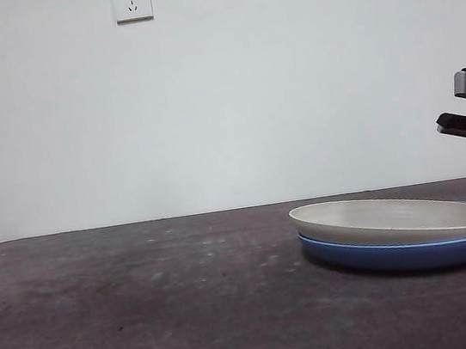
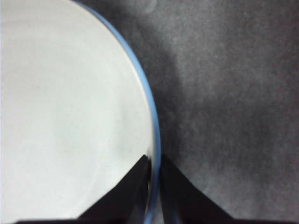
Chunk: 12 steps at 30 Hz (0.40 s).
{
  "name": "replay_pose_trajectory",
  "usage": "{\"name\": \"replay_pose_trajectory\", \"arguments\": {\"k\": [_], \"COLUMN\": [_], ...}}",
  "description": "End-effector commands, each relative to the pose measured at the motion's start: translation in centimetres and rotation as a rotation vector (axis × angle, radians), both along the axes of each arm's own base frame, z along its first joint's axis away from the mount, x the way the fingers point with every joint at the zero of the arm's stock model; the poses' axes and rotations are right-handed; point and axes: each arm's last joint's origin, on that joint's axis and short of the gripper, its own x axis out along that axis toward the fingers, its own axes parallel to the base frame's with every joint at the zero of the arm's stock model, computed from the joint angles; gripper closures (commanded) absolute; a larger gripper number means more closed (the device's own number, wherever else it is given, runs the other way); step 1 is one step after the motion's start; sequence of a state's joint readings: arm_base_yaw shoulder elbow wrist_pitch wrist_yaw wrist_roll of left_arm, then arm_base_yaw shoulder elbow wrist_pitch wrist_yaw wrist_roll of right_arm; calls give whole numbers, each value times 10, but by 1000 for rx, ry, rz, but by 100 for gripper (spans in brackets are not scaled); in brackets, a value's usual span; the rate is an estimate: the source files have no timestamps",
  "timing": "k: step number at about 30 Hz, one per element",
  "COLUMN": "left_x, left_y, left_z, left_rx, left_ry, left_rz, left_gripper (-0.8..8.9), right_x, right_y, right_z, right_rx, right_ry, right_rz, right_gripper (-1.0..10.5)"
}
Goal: Pick up the white plate, put it on the blue plate, put it on desk
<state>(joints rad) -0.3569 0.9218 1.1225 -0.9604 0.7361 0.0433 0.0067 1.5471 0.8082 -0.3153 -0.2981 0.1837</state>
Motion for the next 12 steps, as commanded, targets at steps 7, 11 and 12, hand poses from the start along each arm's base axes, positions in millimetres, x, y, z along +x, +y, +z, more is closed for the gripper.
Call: {"name": "replay_pose_trajectory", "arguments": {"k": [7,11,12], "left_x": [1,1,1], "left_y": [-1,-1,-1], "left_z": [3,3,3], "left_rx": [-4,-4,-4], "left_ry": [-25,-25,-25], "left_rz": [-17,-17,-17], "left_gripper": [534,534,534], "right_x": [0,-4,-5], "right_y": [1,2,3], "right_z": [22,45,51], "right_rx": [19,72,81], "right_ry": [-83,-156,-174], "right_rz": [-9,-5,-3], "right_gripper": [936,936,936]}}
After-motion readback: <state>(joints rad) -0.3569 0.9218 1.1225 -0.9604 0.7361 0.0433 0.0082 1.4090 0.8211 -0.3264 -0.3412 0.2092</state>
